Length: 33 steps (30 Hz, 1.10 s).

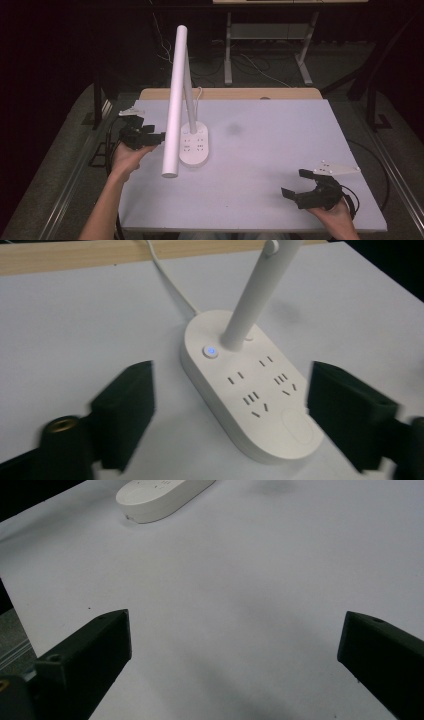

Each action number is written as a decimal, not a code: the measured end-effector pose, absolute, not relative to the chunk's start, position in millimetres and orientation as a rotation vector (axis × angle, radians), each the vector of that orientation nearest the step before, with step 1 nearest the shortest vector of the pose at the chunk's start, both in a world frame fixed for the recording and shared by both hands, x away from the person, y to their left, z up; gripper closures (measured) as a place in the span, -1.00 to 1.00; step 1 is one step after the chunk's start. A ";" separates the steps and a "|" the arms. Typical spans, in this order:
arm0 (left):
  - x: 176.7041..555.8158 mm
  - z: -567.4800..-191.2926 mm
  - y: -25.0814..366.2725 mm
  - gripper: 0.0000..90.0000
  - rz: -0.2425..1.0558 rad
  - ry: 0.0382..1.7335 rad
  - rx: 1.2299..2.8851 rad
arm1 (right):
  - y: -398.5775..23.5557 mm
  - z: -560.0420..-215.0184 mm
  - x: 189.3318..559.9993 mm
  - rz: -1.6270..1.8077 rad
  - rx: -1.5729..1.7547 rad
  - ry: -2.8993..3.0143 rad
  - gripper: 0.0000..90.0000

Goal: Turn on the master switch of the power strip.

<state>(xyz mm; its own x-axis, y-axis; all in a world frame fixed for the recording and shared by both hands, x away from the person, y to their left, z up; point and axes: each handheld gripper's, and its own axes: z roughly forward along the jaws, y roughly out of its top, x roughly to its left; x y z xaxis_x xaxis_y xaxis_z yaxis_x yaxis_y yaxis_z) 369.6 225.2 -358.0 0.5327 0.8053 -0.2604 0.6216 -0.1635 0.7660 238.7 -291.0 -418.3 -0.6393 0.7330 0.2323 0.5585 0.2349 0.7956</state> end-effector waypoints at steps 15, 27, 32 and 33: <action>324.5 -367.1 217.7 -1.00 0.221 1.086 1.820 | -291.2 -417.8 237.8 1.368 1.226 2.309 -0.99; 290.8 -382.7 199.9 -1.00 0.209 1.007 1.776 | -291.4 -417.3 236.8 1.371 1.230 2.311 -0.99; 278.6 -393.1 190.5 -1.00 0.189 0.964 1.795 | -292.0 -417.4 236.5 1.371 1.225 2.312 -0.99; 276.3 -395.1 188.4 -1.00 0.187 0.960 1.802 | -291.9 -417.3 236.4 1.372 1.224 2.312 -0.99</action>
<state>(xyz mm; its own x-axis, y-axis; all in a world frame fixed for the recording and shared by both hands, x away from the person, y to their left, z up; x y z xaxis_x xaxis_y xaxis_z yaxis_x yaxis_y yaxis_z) 276.3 188.4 -395.1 0.6673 0.6825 -0.2982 0.5205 -0.1409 0.8422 236.4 -291.9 -417.3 -0.6421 0.7296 0.2354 0.5564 0.2323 0.7978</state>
